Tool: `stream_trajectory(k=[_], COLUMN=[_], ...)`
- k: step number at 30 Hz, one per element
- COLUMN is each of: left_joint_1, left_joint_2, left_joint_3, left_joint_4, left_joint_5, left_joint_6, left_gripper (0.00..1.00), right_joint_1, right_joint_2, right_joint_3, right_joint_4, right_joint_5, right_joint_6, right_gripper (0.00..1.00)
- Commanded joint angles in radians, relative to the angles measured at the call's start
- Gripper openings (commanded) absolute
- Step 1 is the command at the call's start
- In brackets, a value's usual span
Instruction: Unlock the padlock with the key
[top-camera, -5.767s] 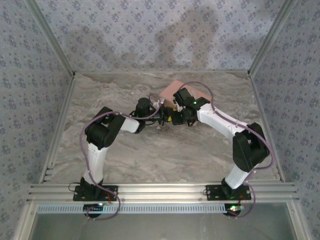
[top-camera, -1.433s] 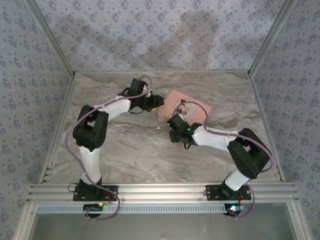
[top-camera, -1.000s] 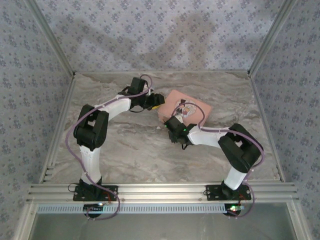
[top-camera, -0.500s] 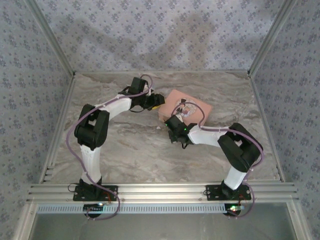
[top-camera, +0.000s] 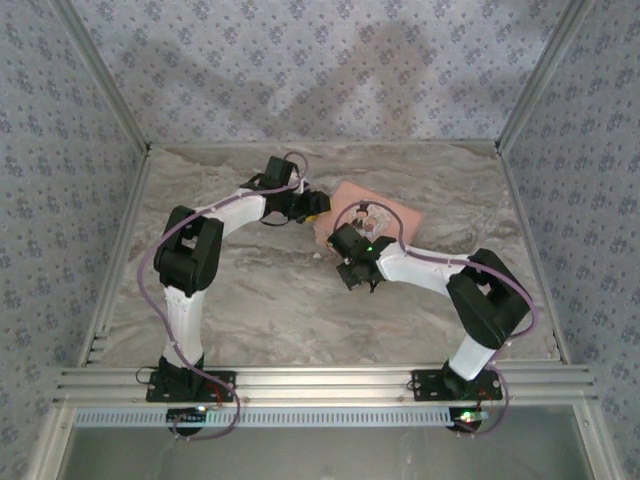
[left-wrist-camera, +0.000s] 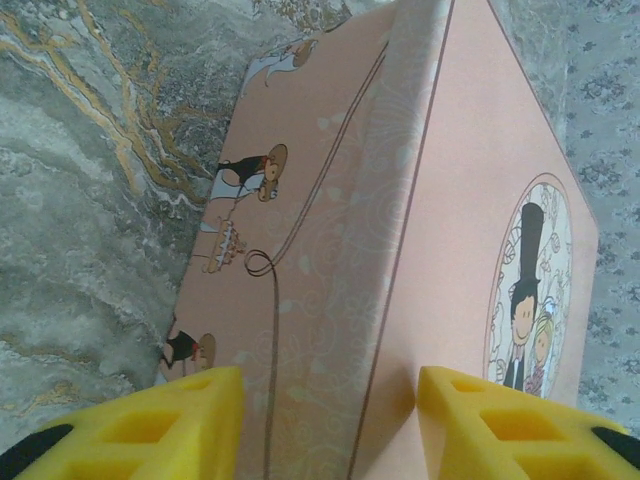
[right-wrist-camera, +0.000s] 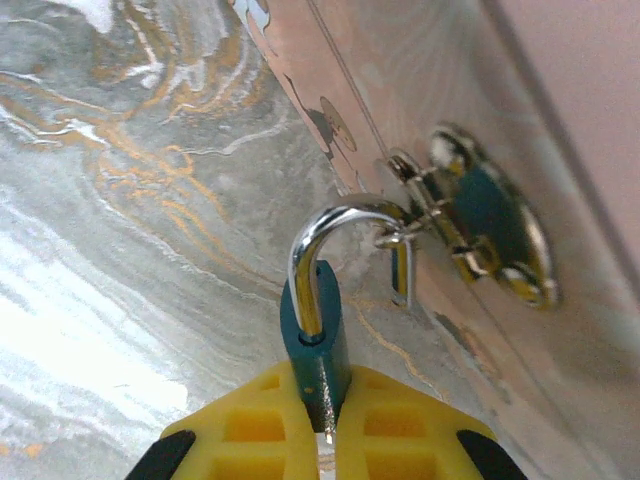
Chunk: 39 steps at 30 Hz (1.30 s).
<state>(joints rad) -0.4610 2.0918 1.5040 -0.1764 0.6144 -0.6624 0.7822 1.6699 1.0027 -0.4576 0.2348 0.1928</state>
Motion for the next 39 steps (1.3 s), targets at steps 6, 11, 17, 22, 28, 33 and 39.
stream_trajectory(k=[6, 11, 17, 22, 28, 33, 39], left_joint_1=[-0.031, -0.036, -0.033, 0.003, 0.049, 0.070, 0.092], left_joint_2=[0.007, 0.005, -0.006, -0.041, -0.095, -0.128, -0.205], left_joint_3=[-0.056, -0.072, -0.084, -0.122, -0.154, -0.184, -0.251], left_joint_4=[0.041, 0.077, 0.103, 0.156, 0.165, 0.169, 0.172], left_joint_5=[0.045, 0.051, 0.038, 0.026, 0.007, -0.007, -0.045], left_joint_6=[-0.019, -0.051, -0.069, -0.104, -0.106, -0.101, -0.090], left_gripper=[0.47, 0.47, 0.47, 0.48, 0.49, 0.50, 0.51], right_joint_1=[0.021, 0.020, 0.023, 0.035, 0.036, 0.035, 0.025], right_joint_2=[0.049, 0.059, 0.049, -0.026, -0.104, -0.139, -0.208], right_joint_3=[0.128, 0.135, 0.119, 0.071, 0.019, 0.004, 0.005], right_joint_4=[0.000, 0.062, 0.100, 0.108, 0.119, 0.122, 0.091], right_joint_5=[-0.008, -0.086, -0.110, -0.139, -0.171, -0.203, -0.231], right_joint_6=[-0.219, -0.265, -0.261, -0.253, -0.218, -0.211, -0.187], right_gripper=[0.00, 0.00, 0.00, 0.00, 0.00, 0.00, 0.00])
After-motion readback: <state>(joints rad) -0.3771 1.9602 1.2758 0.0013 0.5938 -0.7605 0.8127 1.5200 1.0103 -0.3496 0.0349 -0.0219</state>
